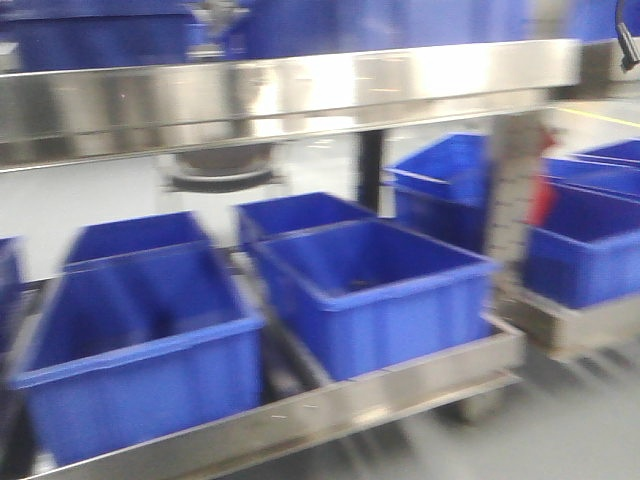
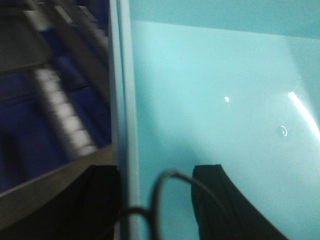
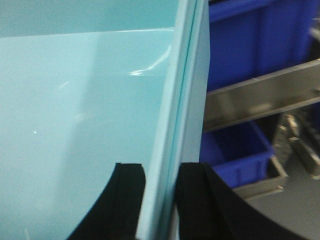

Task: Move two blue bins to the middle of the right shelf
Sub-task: 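Lift the bins and turn the base away from the rack, then drive across the floor holding both light blue bins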

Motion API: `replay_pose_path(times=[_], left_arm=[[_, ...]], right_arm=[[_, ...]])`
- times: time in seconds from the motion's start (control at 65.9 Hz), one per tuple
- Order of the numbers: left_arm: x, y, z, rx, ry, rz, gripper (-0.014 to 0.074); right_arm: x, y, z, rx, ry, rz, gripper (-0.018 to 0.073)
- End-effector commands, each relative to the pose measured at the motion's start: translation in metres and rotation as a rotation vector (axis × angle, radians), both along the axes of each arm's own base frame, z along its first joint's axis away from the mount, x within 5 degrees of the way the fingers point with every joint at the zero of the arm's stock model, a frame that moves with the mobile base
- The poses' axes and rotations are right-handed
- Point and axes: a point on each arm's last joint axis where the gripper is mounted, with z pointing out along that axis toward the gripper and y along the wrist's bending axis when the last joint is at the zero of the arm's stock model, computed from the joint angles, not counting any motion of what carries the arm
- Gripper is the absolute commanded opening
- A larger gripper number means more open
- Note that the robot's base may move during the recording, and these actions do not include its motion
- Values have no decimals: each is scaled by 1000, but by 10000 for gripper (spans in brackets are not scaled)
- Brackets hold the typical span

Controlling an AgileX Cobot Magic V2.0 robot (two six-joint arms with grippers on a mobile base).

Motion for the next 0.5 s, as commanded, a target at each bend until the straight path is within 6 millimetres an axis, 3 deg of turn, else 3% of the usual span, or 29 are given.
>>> replay_pose_path(times=[0.0,0.486], left_arm=[[-20,-10,23,-105,-71,-105,-111],[-20,-10,23,-105,-71,-105,-111]], right_arm=[[-1,-2,25,89,-186,-25,-154],[-1,-2,25,90,-188,-25,-154]])
